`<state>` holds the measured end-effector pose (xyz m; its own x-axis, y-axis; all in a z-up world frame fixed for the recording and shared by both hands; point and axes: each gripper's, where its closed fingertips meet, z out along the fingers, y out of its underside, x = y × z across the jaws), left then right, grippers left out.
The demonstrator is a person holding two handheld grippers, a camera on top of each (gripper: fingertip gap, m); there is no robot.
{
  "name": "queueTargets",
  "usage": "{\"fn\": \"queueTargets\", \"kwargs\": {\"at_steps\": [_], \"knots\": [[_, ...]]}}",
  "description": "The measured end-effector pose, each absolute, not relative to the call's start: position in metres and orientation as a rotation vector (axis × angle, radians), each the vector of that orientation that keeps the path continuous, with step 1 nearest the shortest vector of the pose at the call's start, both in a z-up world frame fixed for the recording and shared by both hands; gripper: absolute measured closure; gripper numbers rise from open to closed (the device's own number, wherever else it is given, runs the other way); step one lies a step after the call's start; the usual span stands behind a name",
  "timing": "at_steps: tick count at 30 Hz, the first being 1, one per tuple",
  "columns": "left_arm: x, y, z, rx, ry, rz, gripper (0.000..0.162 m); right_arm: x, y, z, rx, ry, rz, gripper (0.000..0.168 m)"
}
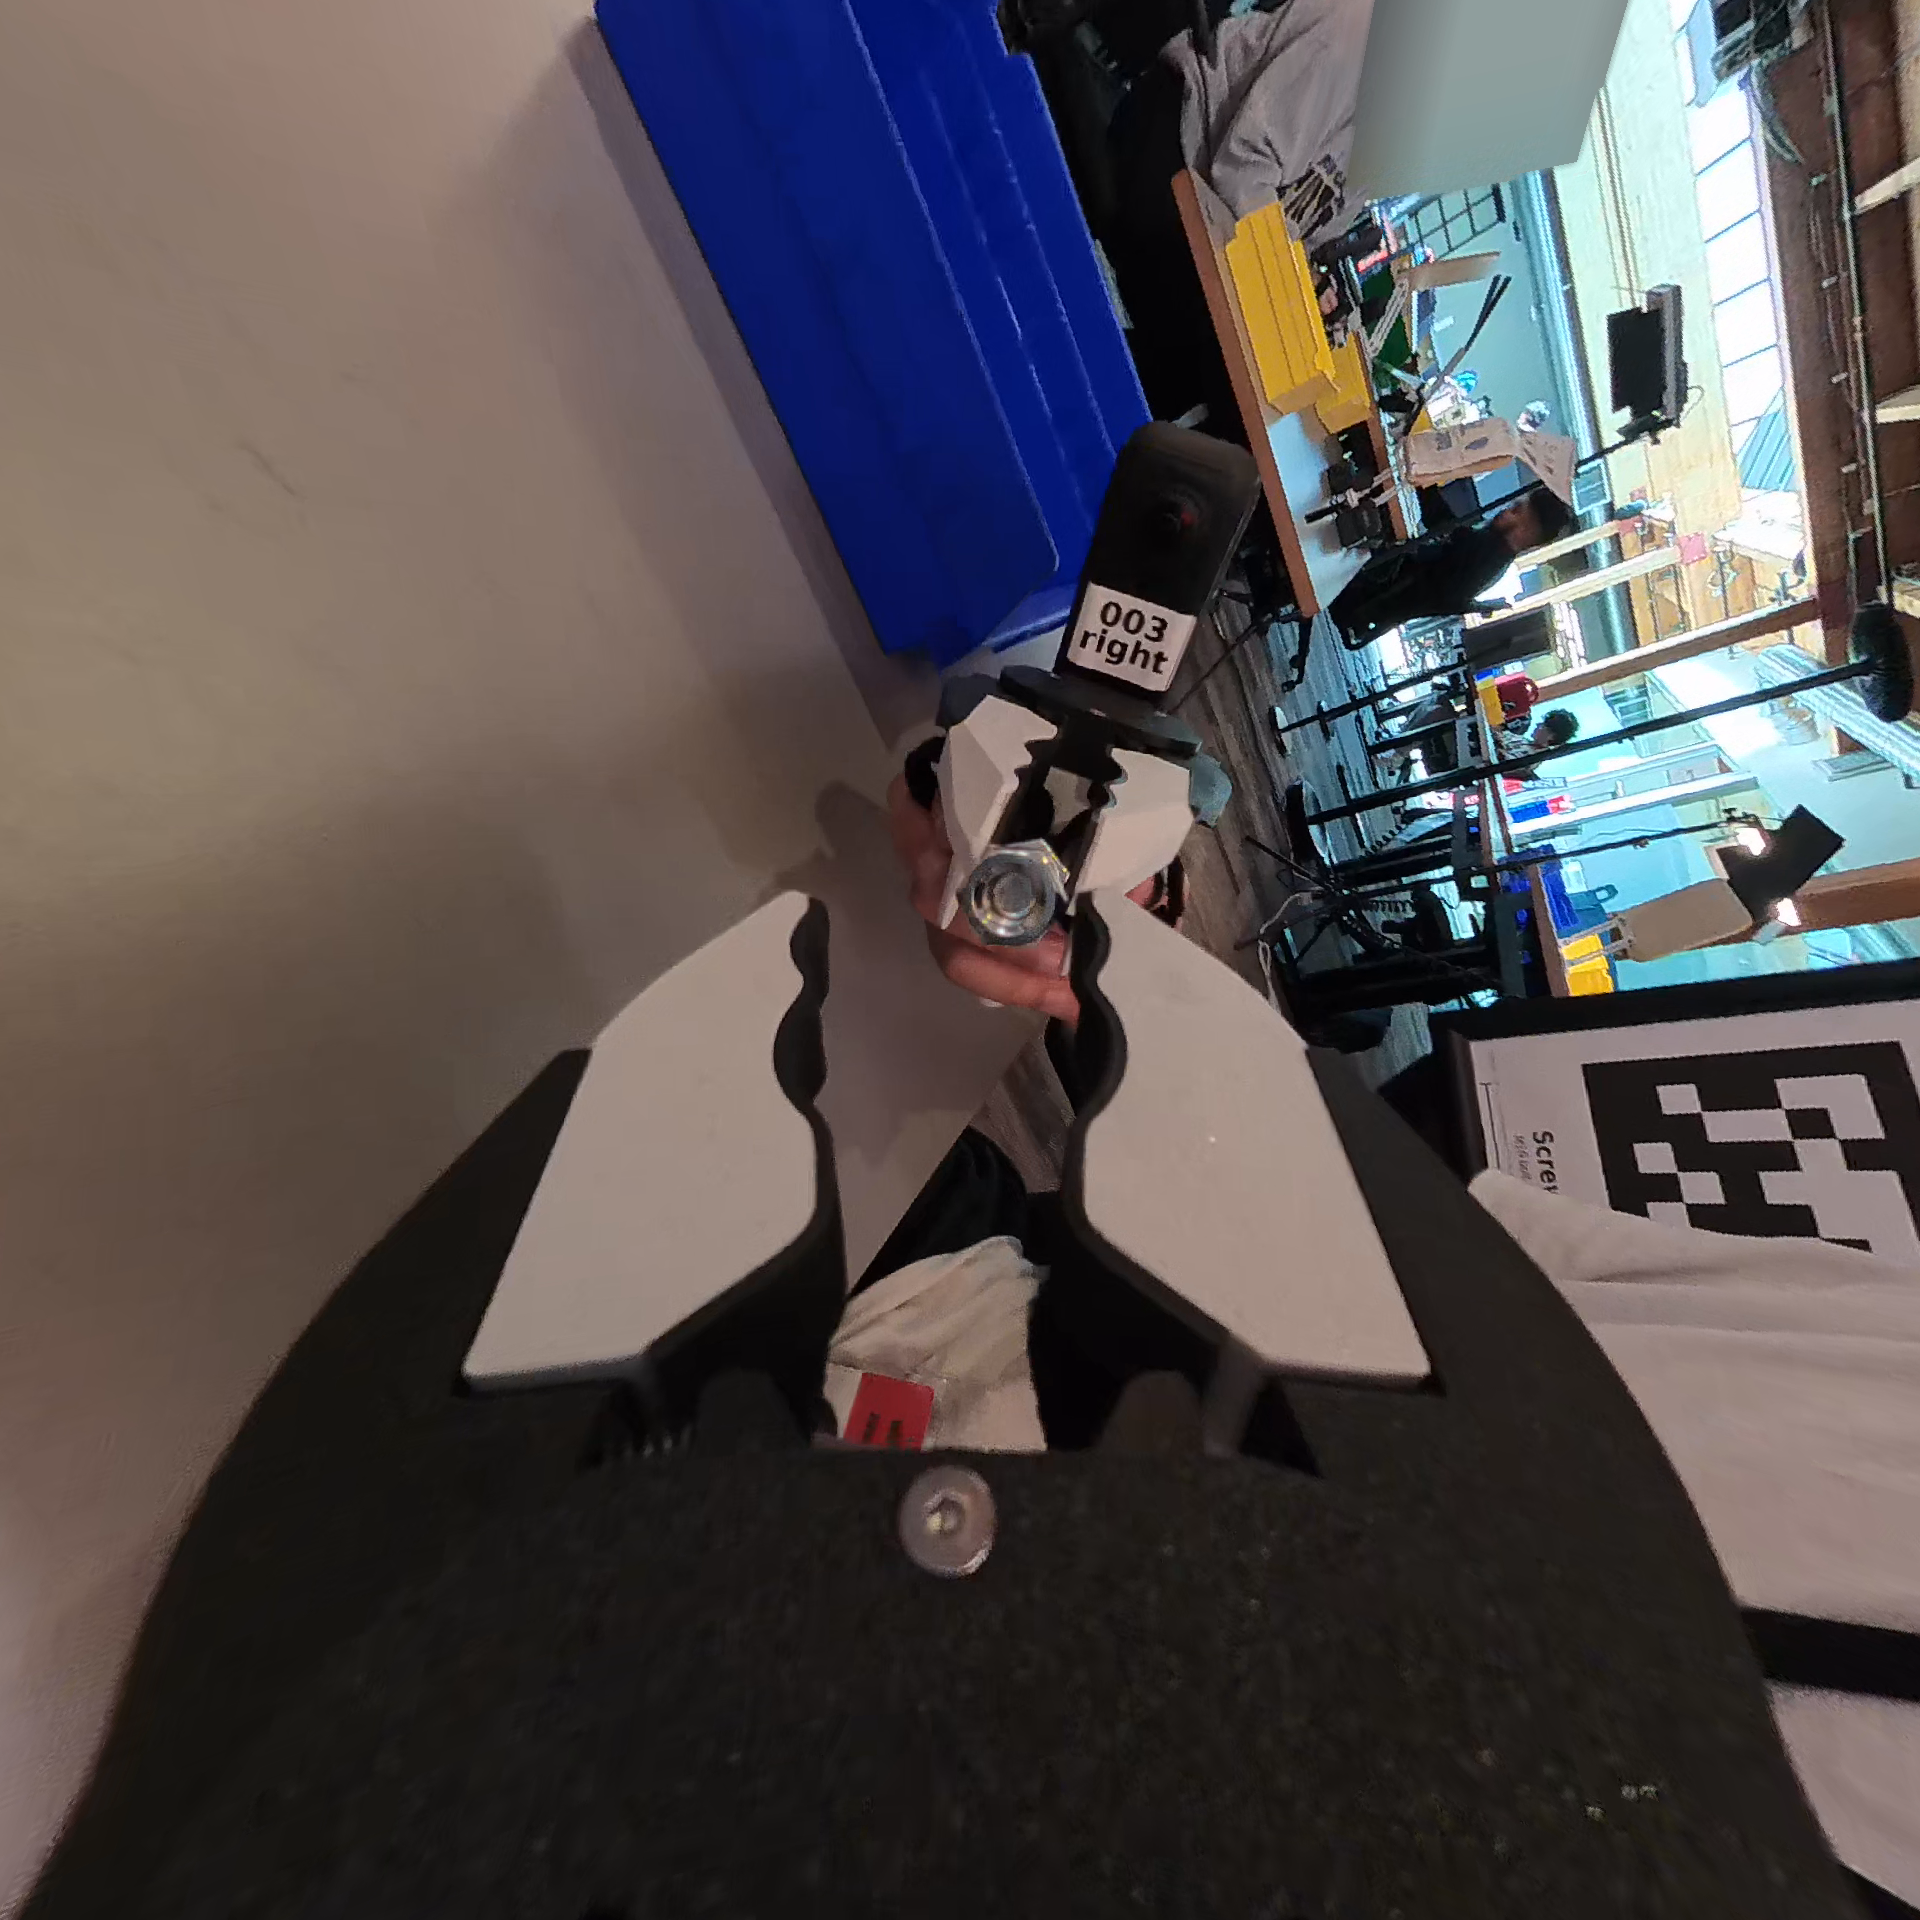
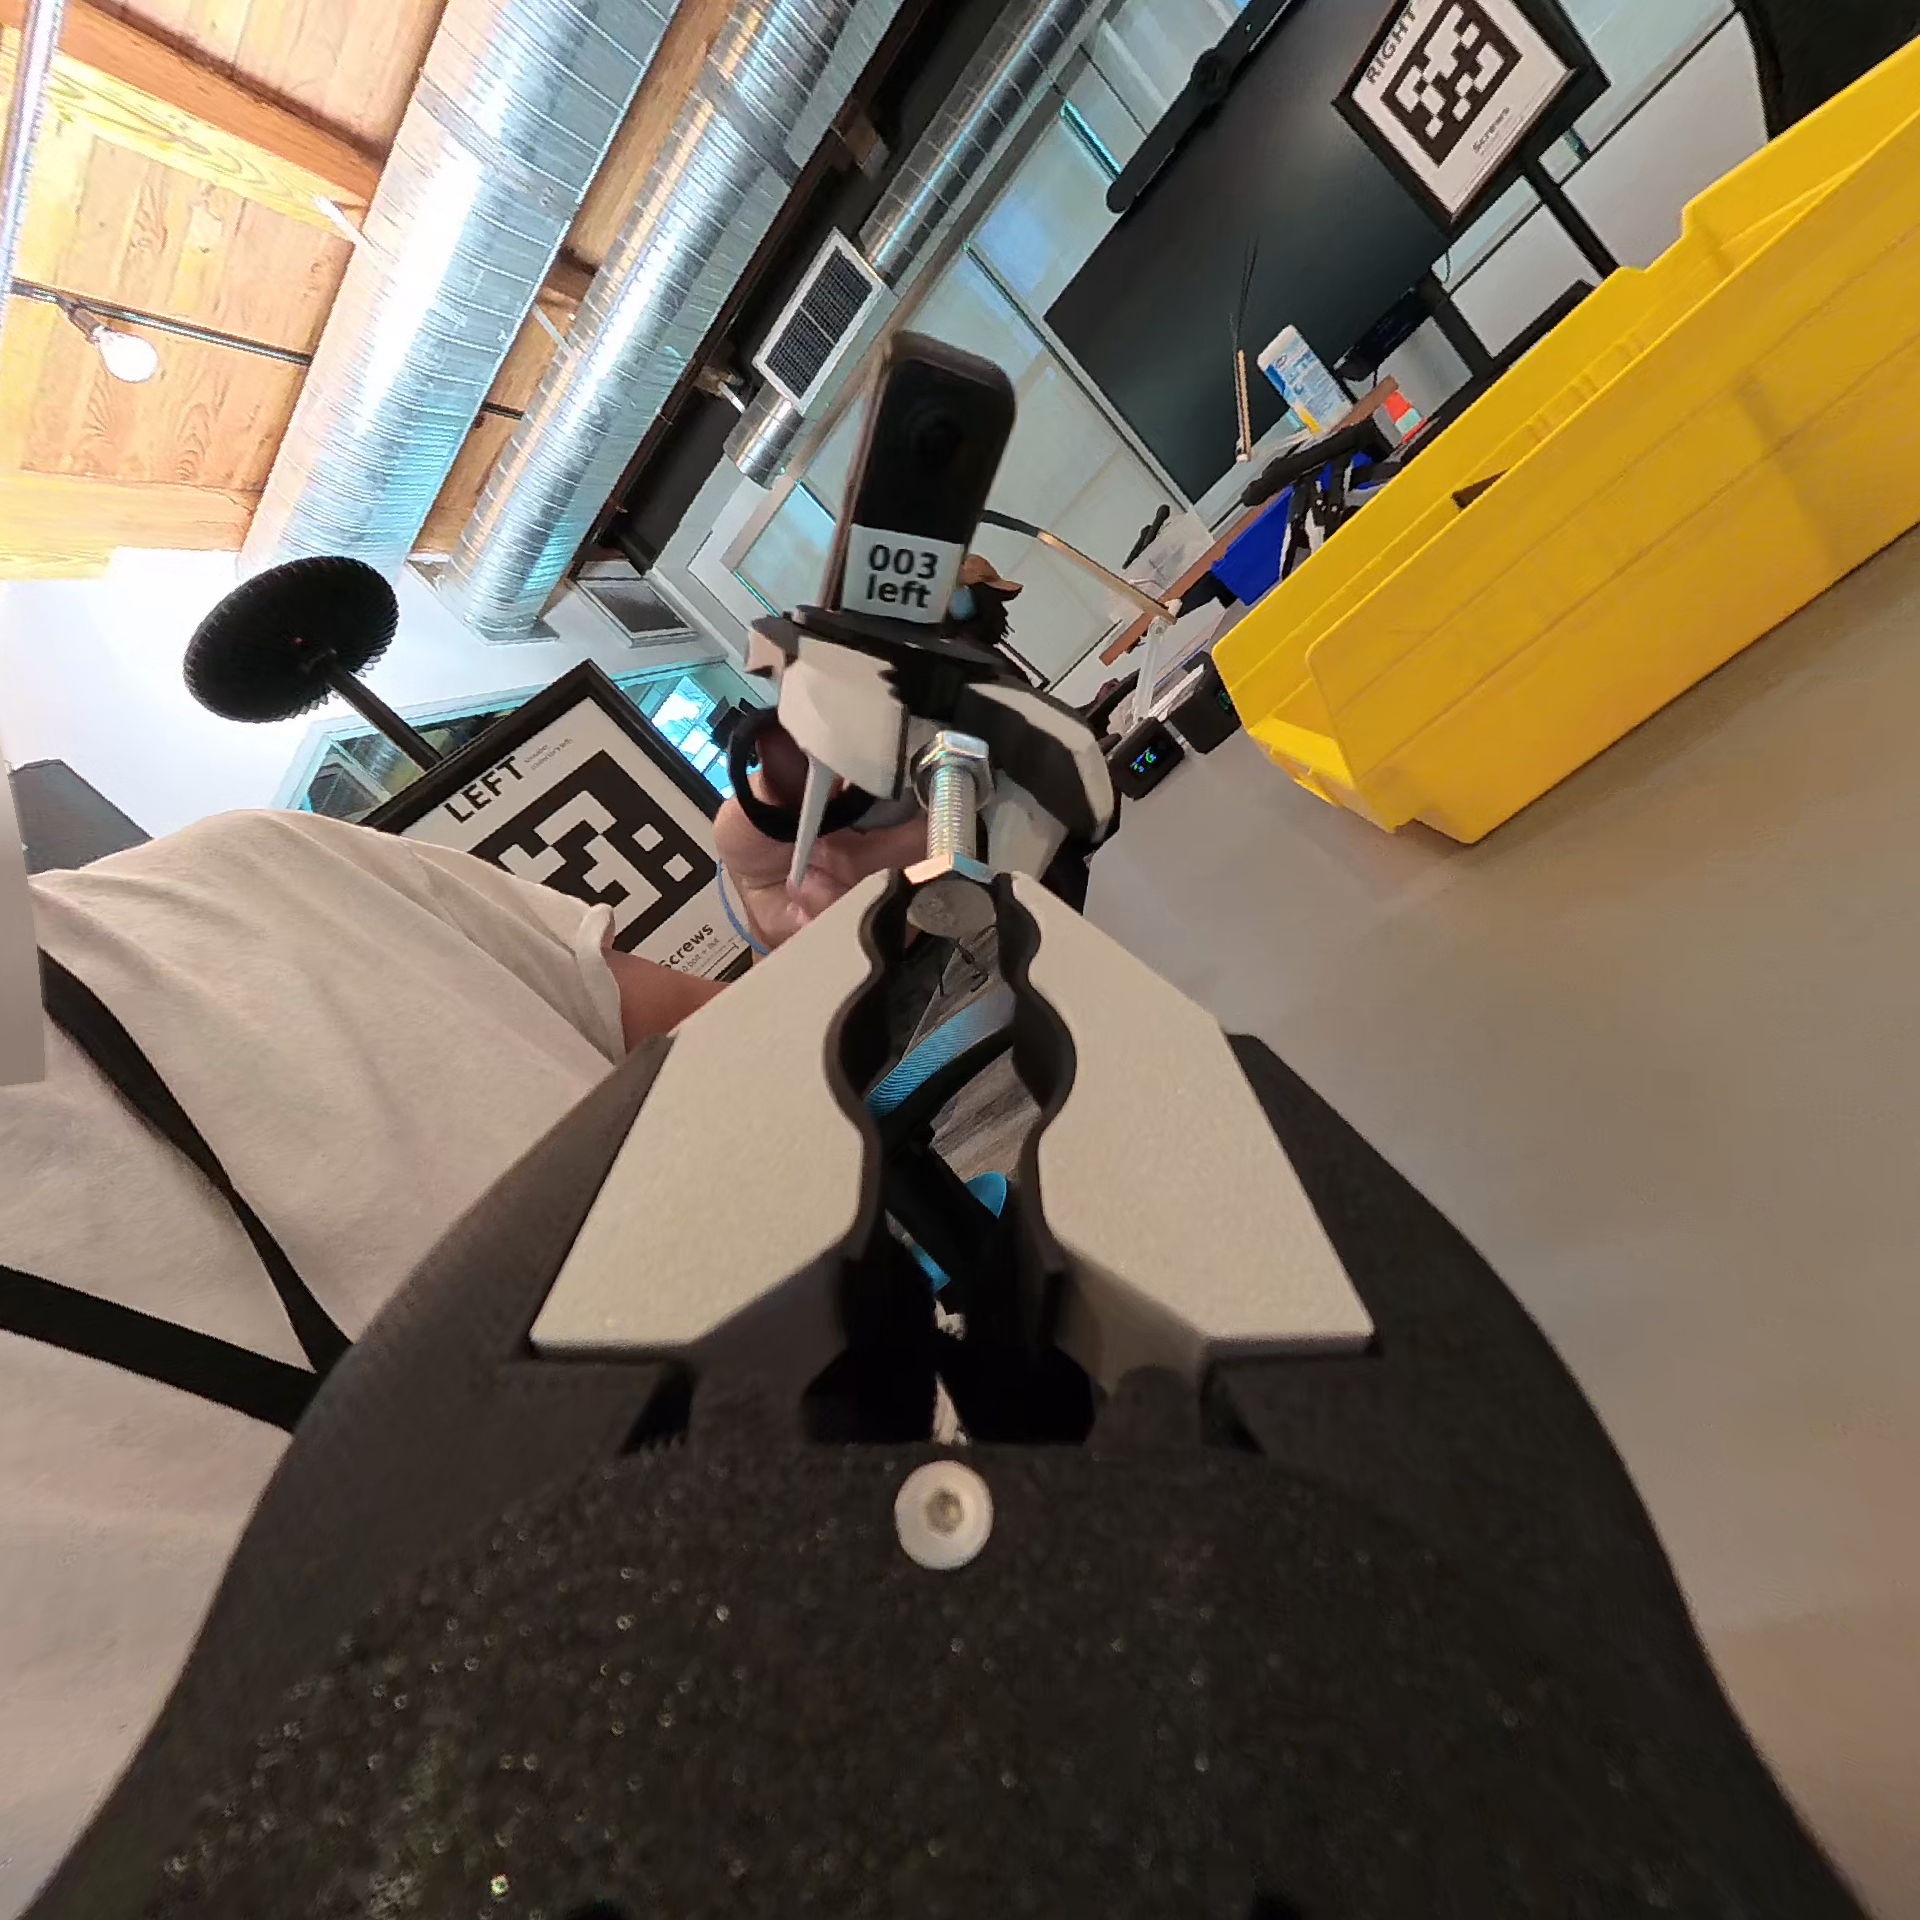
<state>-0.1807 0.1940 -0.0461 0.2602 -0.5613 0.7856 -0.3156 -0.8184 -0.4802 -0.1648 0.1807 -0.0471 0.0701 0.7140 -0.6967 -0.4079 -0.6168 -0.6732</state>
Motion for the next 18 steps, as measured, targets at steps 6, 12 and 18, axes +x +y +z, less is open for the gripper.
{"fn": "queueTargets", "kwargs": {"at_steps": [6,12,18], "knots": [[-0.178,0.187,-0.043,-2.268,0.899,-1.666,0.14,-0.166,0.181,-0.051,-1.527,-0.329,1.673,0.152],[-0.18,0.182,-0.034,-2.112,1.282,-1.554,0.143,-0.167,0.177,-0.042,-1.458,-0.309,1.761,0.152],[-0.188,0.175,-0.024,-1.684,1.943,-1.167,0.143,-0.173,0.169,-0.03,-1.342,-0.245,1.984,0.152]]}}
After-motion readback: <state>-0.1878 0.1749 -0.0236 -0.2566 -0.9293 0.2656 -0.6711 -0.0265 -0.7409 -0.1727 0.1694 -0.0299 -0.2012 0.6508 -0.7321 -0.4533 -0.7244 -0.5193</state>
